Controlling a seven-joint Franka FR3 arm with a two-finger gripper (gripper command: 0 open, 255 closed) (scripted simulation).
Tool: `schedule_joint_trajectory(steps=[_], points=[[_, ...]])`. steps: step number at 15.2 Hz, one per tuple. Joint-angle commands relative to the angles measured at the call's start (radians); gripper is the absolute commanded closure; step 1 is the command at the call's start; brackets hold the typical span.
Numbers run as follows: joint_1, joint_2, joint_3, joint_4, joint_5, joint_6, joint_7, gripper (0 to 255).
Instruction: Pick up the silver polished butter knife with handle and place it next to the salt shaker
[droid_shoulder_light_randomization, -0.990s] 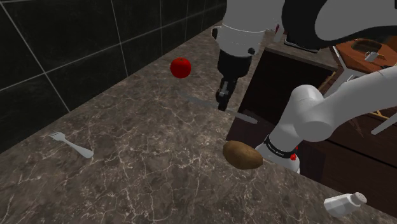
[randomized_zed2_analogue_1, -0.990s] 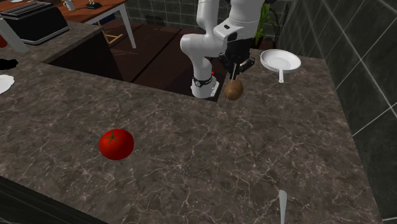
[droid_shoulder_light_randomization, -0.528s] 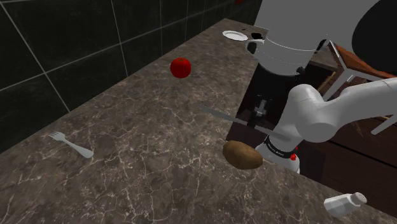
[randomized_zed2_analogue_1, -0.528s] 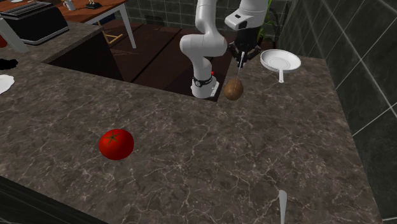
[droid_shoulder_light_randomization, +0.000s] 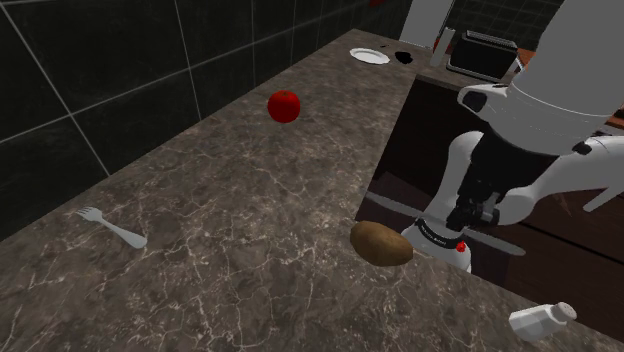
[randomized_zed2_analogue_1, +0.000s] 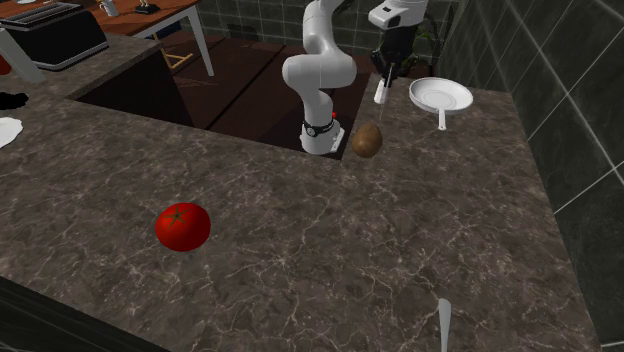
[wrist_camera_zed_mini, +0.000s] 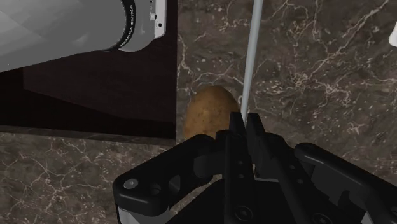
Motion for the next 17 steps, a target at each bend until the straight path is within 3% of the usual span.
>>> schedule_joint_trajectory(steps=[1,3,17], points=[[0.032,-0.046,0.029,0.001,0.042,-0.038,0.052,255],[0.057,-0.084,0.049,0.004,0.073,-0.07,0.092,255],[0.108,-0.159,0.154,-0.189,0.175,0.048,0.08,255]])
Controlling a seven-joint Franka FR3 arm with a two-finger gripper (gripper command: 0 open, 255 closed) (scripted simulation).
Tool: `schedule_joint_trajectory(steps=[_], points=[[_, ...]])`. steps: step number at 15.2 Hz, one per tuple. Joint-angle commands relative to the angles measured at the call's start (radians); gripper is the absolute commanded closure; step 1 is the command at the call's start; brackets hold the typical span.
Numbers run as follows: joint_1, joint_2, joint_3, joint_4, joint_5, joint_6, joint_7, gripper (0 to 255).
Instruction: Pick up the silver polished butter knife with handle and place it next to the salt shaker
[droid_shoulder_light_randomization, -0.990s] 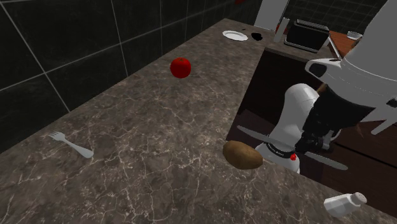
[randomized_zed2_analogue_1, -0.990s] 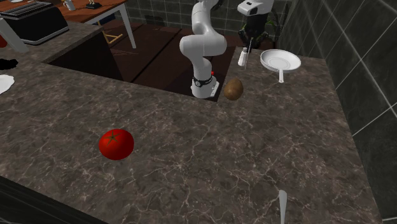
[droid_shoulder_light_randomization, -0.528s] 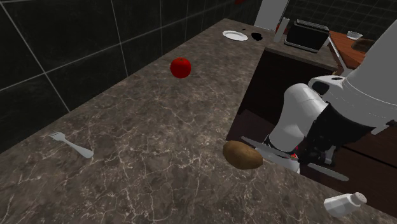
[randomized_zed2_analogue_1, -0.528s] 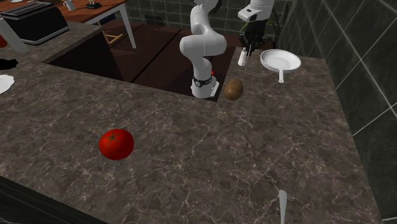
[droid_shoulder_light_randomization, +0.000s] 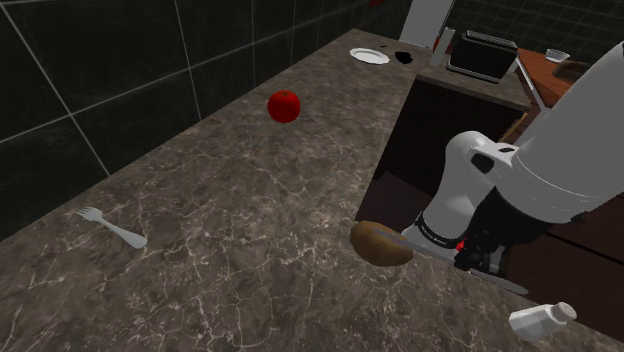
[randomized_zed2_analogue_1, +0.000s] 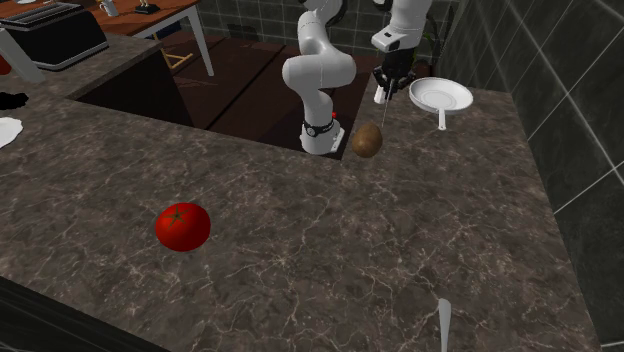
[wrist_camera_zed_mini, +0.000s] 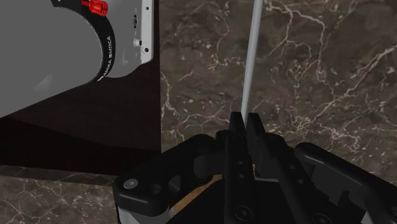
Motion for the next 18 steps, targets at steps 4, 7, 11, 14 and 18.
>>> schedule_joint_trajectory(steps=[4,7,11,14,18], points=[[0.024,-0.023,0.045,-0.067,0.045,0.041,-0.002,255],[0.038,-0.031,0.076,-0.103,0.075,0.069,-0.004,255],[0.058,-0.036,0.122,-0.149,0.12,0.108,-0.006,255],[0.072,-0.035,0.16,-0.182,0.156,0.138,-0.007,255],[0.092,-0.029,0.213,-0.221,0.208,0.181,-0.009,255]])
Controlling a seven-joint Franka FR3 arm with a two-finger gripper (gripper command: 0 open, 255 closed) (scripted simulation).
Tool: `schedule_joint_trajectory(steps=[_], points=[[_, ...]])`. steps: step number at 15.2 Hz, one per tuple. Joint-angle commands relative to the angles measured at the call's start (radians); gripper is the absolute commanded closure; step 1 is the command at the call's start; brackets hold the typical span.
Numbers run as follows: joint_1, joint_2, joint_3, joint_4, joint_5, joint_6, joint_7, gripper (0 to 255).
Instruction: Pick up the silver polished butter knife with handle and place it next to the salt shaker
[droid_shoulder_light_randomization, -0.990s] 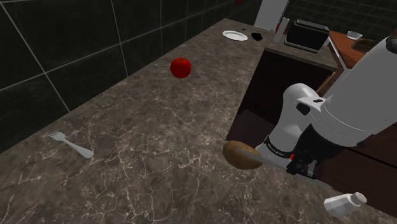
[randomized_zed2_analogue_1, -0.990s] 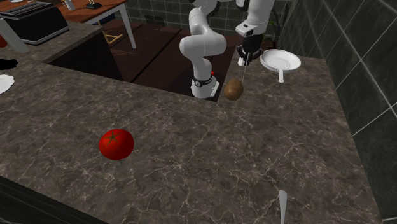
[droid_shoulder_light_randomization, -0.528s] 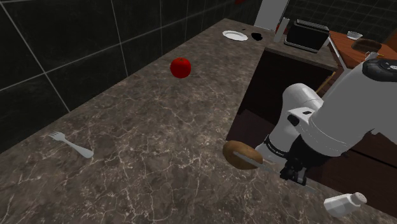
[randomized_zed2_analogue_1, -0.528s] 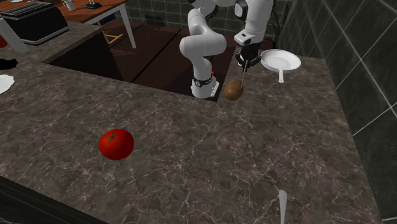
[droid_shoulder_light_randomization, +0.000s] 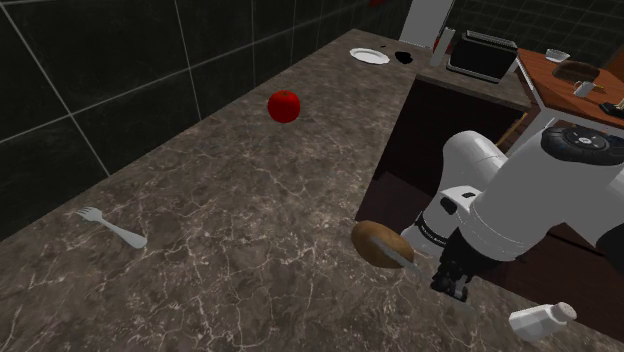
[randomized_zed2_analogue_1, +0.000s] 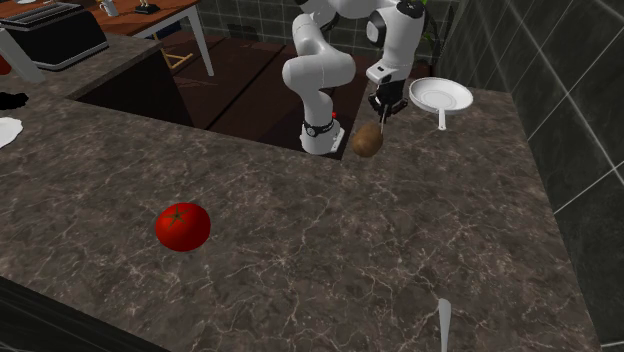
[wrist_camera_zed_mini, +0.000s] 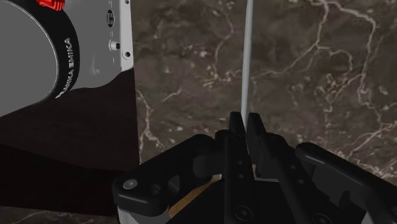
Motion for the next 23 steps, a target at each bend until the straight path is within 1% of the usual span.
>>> schedule_joint_trajectory(steps=[1,8,9,14,17,18,23], points=[[0.003,0.007,0.017,-0.015,0.014,0.011,-0.003,255],[0.004,0.008,0.017,-0.015,0.013,0.012,-0.002,255],[0.003,0.009,0.016,-0.015,0.013,0.013,-0.003,0],[0.004,0.008,0.017,-0.015,0.013,0.012,-0.002,0],[-0.038,0.005,-0.082,0.064,-0.084,-0.064,-0.004,0],[-0.049,0.008,-0.105,0.087,-0.107,-0.083,-0.004,0],[-0.049,0.008,-0.105,0.087,-0.107,-0.082,-0.004,0]])
